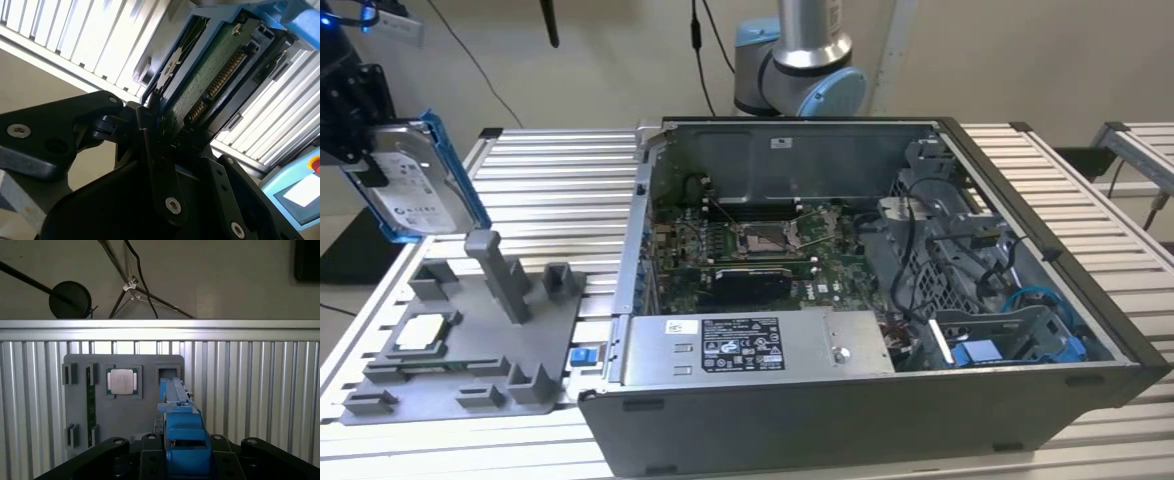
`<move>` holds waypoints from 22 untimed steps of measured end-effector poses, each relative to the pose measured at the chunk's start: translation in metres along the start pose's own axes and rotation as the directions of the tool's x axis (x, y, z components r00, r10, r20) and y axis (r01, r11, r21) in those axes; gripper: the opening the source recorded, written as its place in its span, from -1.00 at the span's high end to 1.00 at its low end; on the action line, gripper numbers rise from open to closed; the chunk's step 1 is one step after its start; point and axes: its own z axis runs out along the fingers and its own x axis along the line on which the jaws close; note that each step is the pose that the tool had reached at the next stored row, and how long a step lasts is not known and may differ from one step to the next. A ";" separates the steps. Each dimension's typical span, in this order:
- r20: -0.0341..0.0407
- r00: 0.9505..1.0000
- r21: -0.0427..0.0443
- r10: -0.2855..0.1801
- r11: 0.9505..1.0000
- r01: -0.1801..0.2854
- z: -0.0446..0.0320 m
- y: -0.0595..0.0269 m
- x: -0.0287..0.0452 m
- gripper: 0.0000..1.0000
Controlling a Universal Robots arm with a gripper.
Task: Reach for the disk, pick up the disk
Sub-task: 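Pick up the disk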
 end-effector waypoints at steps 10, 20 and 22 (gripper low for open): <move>0.002 1.000 0.000 0.000 1.000 0.000 -0.0029 0.0000 0.0000 1.00; 0.003 1.000 0.000 0.000 1.000 0.000 -0.0046 0.0000 -0.0001 1.00; 0.003 1.000 0.000 0.000 1.000 0.000 -0.0047 0.0000 0.0000 1.00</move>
